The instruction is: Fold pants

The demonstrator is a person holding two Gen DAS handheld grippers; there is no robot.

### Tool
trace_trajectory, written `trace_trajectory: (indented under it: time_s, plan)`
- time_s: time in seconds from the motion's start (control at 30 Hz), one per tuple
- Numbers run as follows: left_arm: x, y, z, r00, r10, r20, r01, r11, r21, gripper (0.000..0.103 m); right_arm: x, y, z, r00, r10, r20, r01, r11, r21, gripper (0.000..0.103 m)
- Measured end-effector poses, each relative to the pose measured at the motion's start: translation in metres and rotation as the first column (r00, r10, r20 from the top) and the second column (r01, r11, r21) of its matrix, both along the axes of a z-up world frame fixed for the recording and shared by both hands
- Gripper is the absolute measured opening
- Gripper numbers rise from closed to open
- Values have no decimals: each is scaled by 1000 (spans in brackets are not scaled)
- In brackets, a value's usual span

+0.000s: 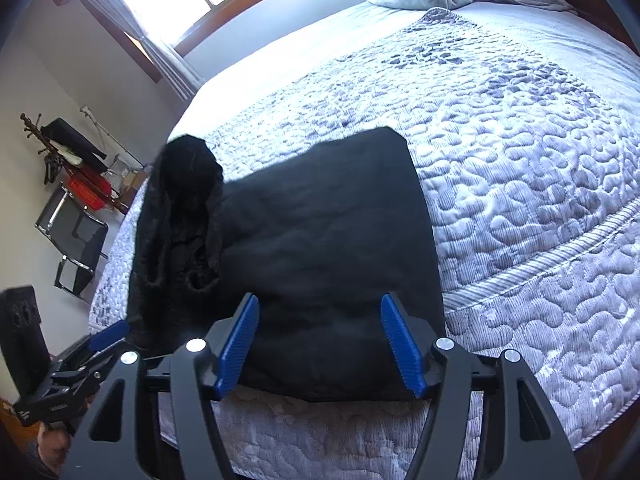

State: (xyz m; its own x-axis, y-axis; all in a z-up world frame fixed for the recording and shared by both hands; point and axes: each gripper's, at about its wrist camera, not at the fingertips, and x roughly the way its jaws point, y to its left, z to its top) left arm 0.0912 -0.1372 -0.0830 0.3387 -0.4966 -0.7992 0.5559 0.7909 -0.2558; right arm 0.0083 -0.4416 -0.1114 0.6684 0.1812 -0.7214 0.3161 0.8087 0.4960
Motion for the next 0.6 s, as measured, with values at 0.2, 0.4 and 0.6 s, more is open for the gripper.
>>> trace_trajectory:
  time_s: [0.2, 0.4, 0.6]
  plan:
    - [19, 50, 0, 982, 181, 61, -183, 982, 35, 93, 9, 4, 17, 998, 42, 45, -45, 997, 62, 76]
    - [42, 80, -24, 947, 321, -31, -318, 946, 65, 93, 36, 14, 20, 992, 101, 75, -116, 965, 236, 82]
    - [50, 96, -37, 928, 366, -77, -362, 930, 58, 93, 62, 33, 11, 985, 167, 44, -172, 935, 309, 82]
